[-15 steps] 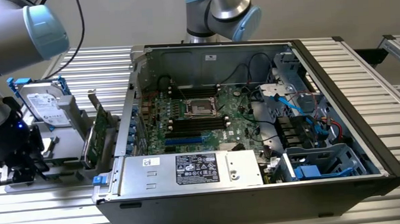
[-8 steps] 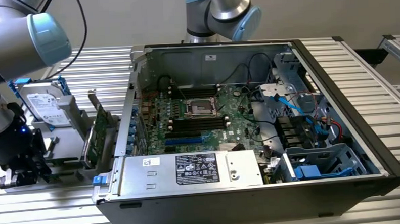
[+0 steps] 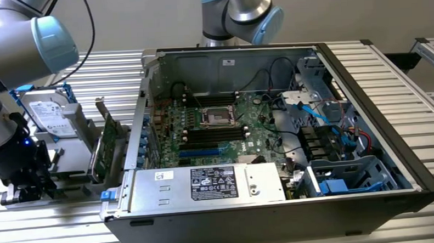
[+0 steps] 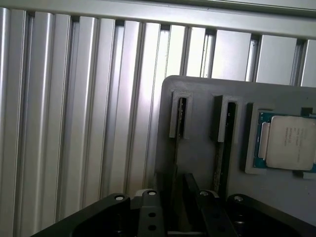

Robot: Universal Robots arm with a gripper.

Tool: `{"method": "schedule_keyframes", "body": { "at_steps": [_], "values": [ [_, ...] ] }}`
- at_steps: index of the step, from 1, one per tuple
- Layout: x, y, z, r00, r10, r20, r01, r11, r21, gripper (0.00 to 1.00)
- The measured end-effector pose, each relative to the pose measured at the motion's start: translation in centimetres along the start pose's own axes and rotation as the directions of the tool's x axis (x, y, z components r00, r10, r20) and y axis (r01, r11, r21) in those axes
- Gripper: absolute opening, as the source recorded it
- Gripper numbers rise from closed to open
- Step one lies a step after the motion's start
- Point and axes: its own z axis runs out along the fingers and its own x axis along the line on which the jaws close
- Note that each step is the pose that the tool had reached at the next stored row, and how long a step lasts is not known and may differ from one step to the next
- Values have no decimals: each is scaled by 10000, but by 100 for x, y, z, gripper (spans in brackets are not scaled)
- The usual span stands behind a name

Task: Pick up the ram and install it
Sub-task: 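Pick up the ram and move it above insertion slot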

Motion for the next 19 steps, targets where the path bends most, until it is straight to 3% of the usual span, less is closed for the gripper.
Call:
{"method": "schedule_keyframes", "body": {
  "at_steps": [12, 19],
  "values": [
    [-5, -15, -1, 9997, 247, 5, -247, 9997, -49, 30],
    [-4, -29, -1, 9995, 311, 10, -311, 9995, -110, 30]
  ]
}}
